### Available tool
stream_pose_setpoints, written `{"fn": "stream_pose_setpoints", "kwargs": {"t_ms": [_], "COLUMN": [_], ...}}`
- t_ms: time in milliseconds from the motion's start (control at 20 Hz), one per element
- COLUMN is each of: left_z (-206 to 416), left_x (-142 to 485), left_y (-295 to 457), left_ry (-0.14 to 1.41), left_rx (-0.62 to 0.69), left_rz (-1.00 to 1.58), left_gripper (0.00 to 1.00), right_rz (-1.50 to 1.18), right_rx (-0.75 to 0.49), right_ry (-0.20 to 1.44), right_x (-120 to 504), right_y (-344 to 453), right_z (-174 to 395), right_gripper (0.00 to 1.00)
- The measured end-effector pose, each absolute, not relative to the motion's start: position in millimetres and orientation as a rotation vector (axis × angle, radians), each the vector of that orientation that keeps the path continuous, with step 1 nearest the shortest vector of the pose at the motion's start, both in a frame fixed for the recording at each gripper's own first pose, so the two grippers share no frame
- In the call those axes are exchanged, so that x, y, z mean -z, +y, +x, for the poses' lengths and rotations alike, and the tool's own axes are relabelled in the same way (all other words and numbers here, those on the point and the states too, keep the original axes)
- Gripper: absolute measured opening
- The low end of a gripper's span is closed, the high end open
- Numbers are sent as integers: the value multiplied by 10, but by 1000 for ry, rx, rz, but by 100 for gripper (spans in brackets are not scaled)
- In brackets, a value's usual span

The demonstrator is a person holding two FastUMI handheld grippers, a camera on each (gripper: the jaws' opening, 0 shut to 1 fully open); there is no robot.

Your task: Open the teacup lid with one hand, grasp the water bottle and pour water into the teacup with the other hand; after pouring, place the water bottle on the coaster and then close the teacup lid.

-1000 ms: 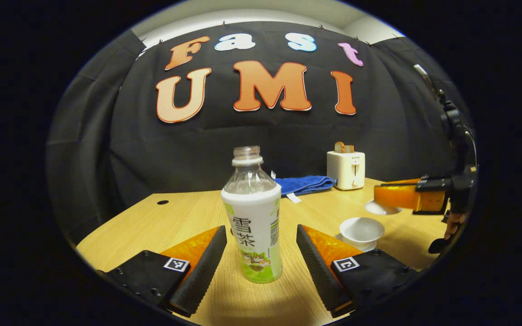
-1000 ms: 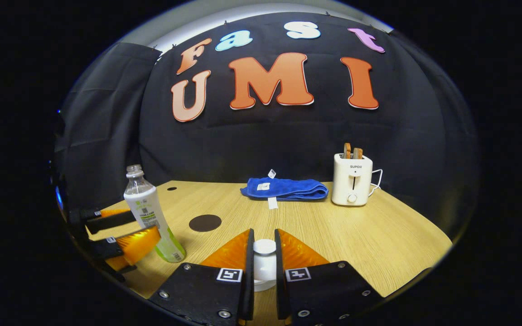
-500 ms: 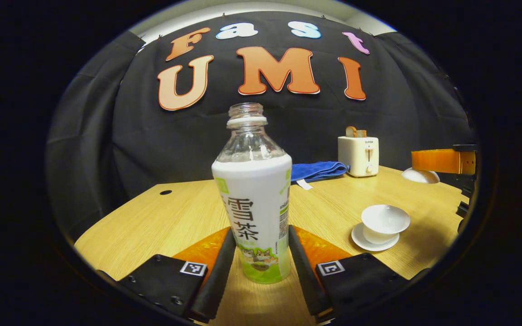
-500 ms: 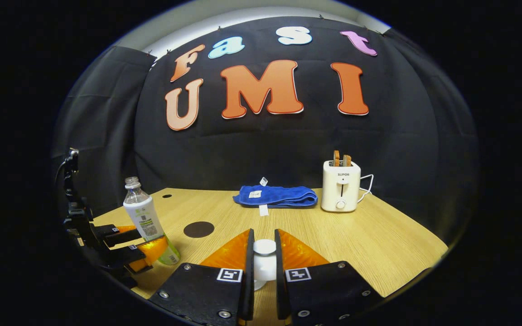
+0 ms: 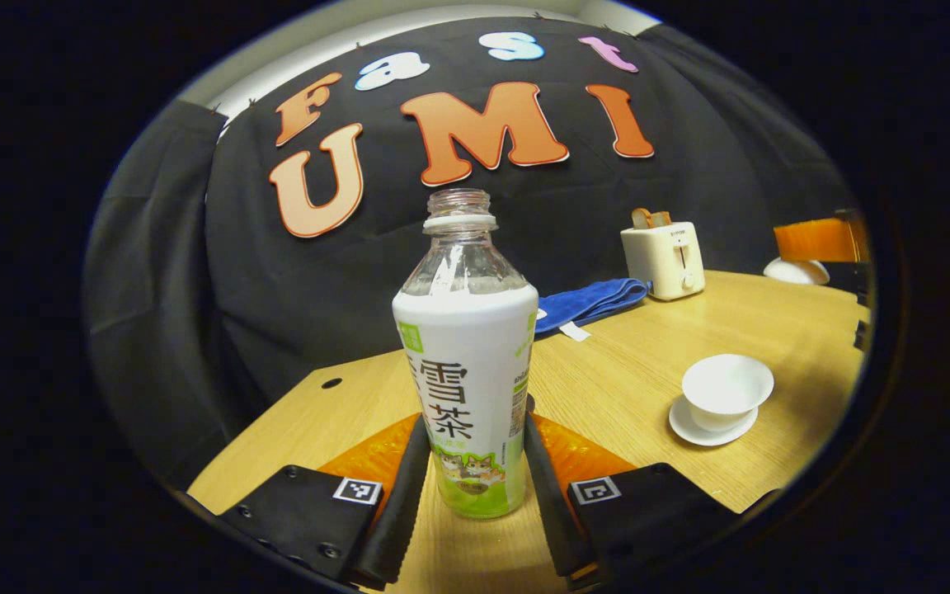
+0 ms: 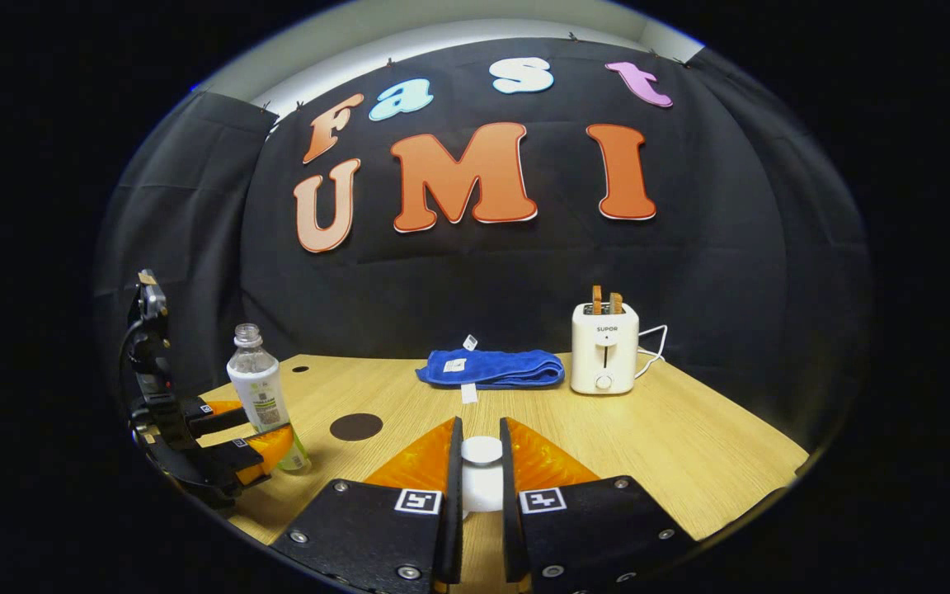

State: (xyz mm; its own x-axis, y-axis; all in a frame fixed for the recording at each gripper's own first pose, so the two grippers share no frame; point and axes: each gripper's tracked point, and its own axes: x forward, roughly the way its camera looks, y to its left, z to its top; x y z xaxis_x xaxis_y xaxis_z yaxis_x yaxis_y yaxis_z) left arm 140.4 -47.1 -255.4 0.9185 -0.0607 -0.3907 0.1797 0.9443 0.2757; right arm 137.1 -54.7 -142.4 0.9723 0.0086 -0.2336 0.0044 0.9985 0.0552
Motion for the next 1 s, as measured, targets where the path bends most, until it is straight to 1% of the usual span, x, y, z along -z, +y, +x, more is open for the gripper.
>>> {"fn": "stream_pose_setpoints", "kwargs": {"t_ms": [300,350,400,500,600,650,700,1000], "left_z": [1504,1516,1541,1572,1590,1570,1568,1607], "left_x": [2517,2515,2506,2493,2514,2536,2565,2614], "left_y": [-451,-469,-488,-511,-549,-559,-577,-698], "left_ry": [373,366,354,333,320,319,316,272], "left_rx": [137,144,151,165,183,198,209,287], "left_rz": [594,642,700,816,909,949,989,1242], "left_gripper": [67,69,67,69,69,67,69,67], "right_rz": [61,61,62,68,74,78,81,99], "right_rx": [24,25,30,36,43,50,53,72], "right_ry": [221,219,217,211,209,210,210,211], "right_x": [1362,1366,1359,1347,1356,1369,1374,1428], "right_y": [-724,-741,-769,-821,-869,-901,-930,-1050], "right_z": [1275,1256,1246,1219,1196,1188,1179,1129], "right_gripper": [20,20,20,20,20,20,20,20]}}
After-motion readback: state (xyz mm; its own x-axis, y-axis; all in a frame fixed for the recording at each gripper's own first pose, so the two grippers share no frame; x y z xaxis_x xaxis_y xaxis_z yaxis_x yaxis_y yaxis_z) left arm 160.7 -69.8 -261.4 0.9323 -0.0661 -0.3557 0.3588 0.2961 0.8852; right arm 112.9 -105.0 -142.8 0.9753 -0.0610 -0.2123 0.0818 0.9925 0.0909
